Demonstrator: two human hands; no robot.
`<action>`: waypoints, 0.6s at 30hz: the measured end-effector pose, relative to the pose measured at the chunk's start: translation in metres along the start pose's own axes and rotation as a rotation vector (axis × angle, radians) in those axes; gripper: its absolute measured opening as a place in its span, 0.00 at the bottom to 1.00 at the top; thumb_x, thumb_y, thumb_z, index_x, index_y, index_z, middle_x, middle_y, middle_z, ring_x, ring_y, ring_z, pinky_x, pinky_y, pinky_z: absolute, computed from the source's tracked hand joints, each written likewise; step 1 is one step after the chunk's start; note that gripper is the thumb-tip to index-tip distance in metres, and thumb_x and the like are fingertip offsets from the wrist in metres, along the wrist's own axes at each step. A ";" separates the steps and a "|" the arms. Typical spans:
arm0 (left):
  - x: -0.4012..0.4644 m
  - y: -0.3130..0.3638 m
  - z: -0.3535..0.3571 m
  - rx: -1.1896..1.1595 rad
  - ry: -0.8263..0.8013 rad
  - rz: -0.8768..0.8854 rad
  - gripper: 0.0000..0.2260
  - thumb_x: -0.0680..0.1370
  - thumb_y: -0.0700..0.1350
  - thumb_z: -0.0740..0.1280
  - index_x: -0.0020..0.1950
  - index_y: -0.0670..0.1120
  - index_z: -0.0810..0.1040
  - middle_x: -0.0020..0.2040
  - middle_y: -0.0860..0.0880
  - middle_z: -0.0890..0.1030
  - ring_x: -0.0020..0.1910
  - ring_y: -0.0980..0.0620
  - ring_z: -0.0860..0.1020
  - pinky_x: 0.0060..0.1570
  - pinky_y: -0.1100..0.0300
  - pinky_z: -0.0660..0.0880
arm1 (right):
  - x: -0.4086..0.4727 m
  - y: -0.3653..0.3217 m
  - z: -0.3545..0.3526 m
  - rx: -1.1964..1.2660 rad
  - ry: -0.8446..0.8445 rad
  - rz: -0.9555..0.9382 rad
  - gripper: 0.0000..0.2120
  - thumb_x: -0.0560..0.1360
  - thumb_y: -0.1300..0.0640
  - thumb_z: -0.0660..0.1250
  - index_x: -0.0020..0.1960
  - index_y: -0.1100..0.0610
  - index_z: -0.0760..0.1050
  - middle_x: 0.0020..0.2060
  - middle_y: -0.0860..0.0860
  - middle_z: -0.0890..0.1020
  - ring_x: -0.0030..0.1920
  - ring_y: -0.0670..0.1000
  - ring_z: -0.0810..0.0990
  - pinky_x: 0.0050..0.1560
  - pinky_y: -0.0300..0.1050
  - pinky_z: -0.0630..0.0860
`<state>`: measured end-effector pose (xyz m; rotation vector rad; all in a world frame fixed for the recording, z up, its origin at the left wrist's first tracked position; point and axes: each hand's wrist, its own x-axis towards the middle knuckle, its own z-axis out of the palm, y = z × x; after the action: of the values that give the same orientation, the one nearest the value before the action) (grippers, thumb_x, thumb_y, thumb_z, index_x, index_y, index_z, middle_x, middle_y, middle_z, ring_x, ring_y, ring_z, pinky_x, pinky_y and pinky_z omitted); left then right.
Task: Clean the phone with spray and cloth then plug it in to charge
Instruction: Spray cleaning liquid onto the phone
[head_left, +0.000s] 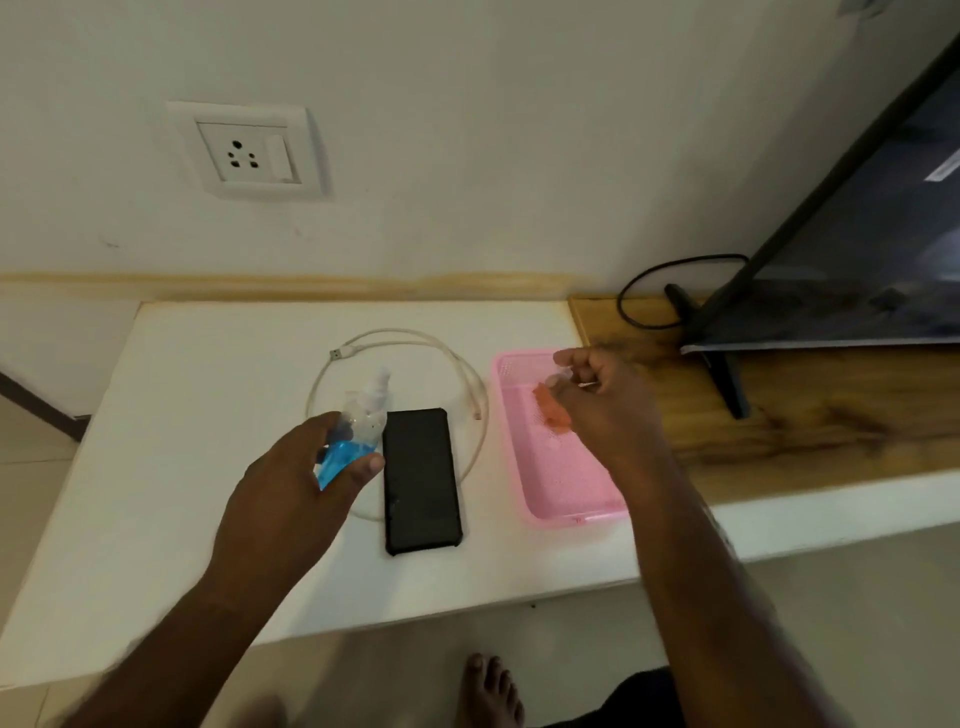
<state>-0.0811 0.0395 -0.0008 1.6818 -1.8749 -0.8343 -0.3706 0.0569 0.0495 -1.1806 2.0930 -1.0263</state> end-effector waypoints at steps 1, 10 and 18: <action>0.000 0.002 0.001 -0.022 0.001 0.001 0.28 0.71 0.66 0.65 0.64 0.51 0.75 0.53 0.56 0.77 0.49 0.53 0.78 0.48 0.58 0.72 | 0.003 0.008 -0.004 -0.101 -0.011 0.013 0.08 0.76 0.53 0.71 0.55 0.47 0.79 0.44 0.38 0.80 0.45 0.43 0.81 0.47 0.43 0.81; -0.002 0.010 0.005 -0.156 -0.001 0.010 0.28 0.69 0.67 0.67 0.63 0.54 0.75 0.48 0.65 0.77 0.45 0.70 0.75 0.41 0.74 0.66 | 0.007 0.048 0.011 -0.421 -0.144 0.173 0.15 0.73 0.62 0.74 0.57 0.50 0.80 0.53 0.49 0.82 0.45 0.51 0.80 0.58 0.52 0.80; -0.004 0.011 0.002 -0.229 -0.018 -0.002 0.25 0.67 0.68 0.67 0.59 0.58 0.75 0.48 0.64 0.78 0.46 0.68 0.76 0.41 0.73 0.68 | 0.007 0.053 0.028 -0.529 -0.111 0.160 0.15 0.76 0.60 0.70 0.61 0.50 0.78 0.58 0.49 0.82 0.54 0.54 0.81 0.63 0.52 0.75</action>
<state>-0.0897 0.0447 0.0059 1.5403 -1.7155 -1.0259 -0.3783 0.0580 -0.0103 -1.2426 2.3965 -0.3279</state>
